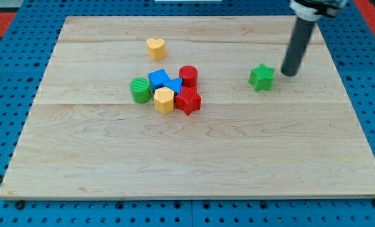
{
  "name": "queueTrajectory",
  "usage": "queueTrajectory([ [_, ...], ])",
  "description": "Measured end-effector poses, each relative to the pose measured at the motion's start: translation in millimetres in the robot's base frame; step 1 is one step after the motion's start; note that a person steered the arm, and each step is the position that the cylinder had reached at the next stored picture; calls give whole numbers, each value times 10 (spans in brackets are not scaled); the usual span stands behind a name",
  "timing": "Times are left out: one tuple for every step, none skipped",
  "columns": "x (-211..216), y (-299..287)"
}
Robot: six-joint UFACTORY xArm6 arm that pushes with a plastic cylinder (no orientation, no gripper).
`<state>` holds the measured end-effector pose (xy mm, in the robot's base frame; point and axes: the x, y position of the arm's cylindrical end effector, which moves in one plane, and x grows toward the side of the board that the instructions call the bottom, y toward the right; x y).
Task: Slide the green star towards the red star
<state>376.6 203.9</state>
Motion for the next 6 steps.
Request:
queueTrajectory([
  [-67,-532],
  [-182,-1120],
  [-209,-818],
  [-117,-520],
  [-106,-1109],
  [109,-1264],
])
